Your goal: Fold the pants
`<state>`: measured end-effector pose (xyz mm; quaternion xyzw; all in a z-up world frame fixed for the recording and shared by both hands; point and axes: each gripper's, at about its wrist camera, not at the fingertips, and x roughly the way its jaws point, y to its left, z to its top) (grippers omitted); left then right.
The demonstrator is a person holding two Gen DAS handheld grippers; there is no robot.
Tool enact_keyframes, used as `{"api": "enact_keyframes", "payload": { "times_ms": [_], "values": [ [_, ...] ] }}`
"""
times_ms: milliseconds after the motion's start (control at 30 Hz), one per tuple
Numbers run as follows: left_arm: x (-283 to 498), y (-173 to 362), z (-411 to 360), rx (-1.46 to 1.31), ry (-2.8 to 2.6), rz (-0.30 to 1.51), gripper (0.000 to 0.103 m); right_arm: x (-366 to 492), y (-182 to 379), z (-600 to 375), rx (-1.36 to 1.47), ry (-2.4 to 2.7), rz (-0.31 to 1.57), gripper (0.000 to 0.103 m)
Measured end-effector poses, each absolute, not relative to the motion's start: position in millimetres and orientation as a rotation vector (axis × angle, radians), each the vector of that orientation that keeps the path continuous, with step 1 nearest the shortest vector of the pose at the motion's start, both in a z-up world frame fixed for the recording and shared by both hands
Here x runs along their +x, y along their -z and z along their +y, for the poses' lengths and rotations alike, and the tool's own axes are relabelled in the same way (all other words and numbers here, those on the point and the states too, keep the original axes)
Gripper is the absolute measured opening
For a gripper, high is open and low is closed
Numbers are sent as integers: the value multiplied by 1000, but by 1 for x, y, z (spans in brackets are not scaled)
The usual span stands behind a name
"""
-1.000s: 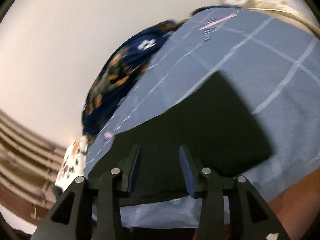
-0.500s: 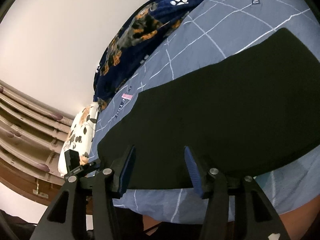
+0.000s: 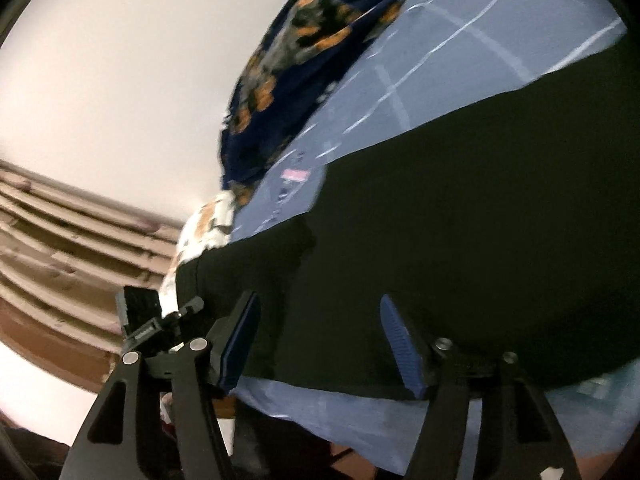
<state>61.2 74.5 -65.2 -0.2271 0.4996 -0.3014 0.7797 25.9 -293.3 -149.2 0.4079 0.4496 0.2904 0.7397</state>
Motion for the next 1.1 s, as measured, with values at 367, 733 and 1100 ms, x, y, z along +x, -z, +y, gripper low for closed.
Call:
{"api": "enact_keyframes", "payload": {
  "times_ms": [367,733,1100],
  "values": [
    [84,76,-70,-497,914,1144,22,28,172,-287,1147,-771,987,77],
    [76,77,-36,-320,738,1074,37,29,184,-271,1064,-728,1080,82],
    [65,108,11,-363,607,1140,37,29,140,-293,924,-683,1072,16]
  ]
}}
